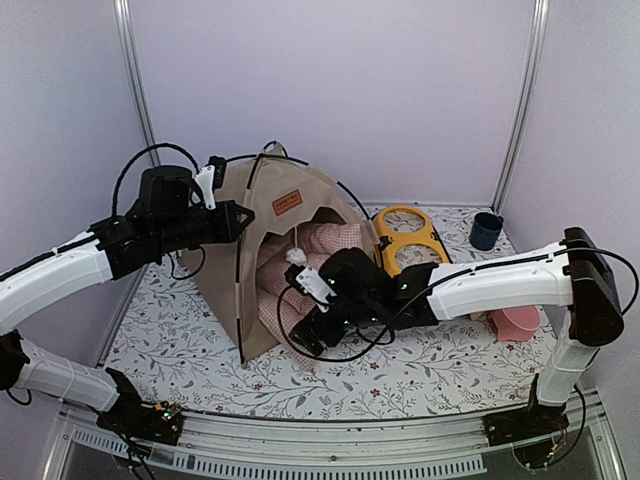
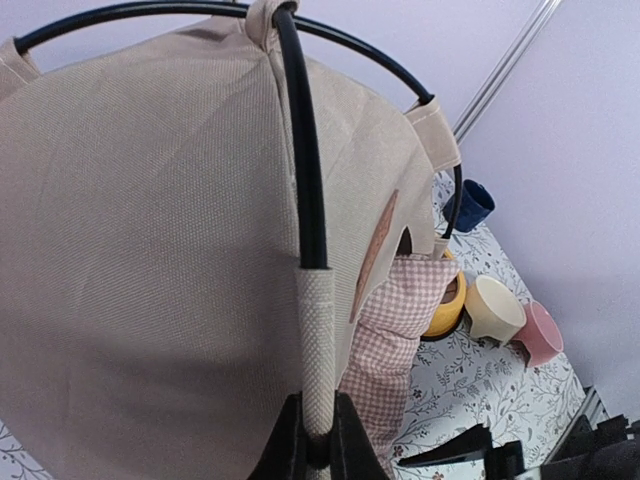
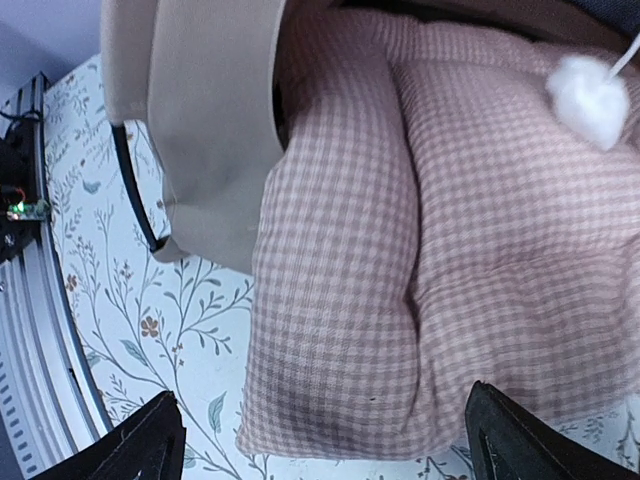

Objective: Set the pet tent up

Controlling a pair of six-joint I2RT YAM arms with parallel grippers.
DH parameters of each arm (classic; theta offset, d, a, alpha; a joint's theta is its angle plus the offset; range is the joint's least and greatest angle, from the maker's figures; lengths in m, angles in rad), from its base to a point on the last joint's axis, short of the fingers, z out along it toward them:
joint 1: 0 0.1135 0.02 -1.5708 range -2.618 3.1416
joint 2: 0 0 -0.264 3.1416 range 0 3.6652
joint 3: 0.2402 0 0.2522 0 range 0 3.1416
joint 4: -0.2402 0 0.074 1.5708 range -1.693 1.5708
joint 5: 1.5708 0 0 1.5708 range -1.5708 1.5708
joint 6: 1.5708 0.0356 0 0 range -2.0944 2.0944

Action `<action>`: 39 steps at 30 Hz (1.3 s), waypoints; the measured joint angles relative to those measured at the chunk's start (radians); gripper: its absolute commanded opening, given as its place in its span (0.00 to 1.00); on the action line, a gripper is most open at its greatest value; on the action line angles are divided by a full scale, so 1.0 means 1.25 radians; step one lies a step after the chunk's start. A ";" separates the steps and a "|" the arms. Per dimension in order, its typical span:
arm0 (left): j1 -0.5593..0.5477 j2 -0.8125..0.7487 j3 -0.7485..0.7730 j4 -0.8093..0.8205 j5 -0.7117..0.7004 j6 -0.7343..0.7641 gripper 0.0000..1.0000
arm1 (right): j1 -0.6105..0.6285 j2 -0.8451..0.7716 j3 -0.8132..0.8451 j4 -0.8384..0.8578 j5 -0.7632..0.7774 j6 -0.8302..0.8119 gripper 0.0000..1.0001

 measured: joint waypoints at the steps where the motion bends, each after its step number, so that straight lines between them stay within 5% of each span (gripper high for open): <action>1: 0.000 0.000 0.000 0.000 0.002 0.000 0.00 | 0.002 0.023 0.001 0.002 -0.007 0.002 0.99; 9: 0.000 0.000 -0.010 0.013 0.013 0.005 0.00 | 0.002 0.173 0.075 -0.027 -0.023 0.036 0.86; 11: 0.000 0.000 -0.013 0.019 0.015 0.007 0.00 | 0.002 0.196 0.110 -0.040 -0.016 0.042 0.73; 17: 0.001 0.001 -0.016 0.024 0.023 0.016 0.00 | -0.005 0.212 0.162 -0.071 0.002 0.056 0.15; 20: 0.002 0.002 -0.019 0.029 0.027 0.023 0.00 | -0.018 0.214 0.175 -0.077 -0.015 0.070 0.00; 33: 0.005 0.007 -0.035 0.073 0.097 0.052 0.00 | -0.186 0.208 0.194 0.078 -0.300 0.225 0.00; 39: 0.005 0.007 -0.036 0.090 0.154 0.064 0.00 | -0.224 0.227 0.263 0.159 -0.334 0.296 0.00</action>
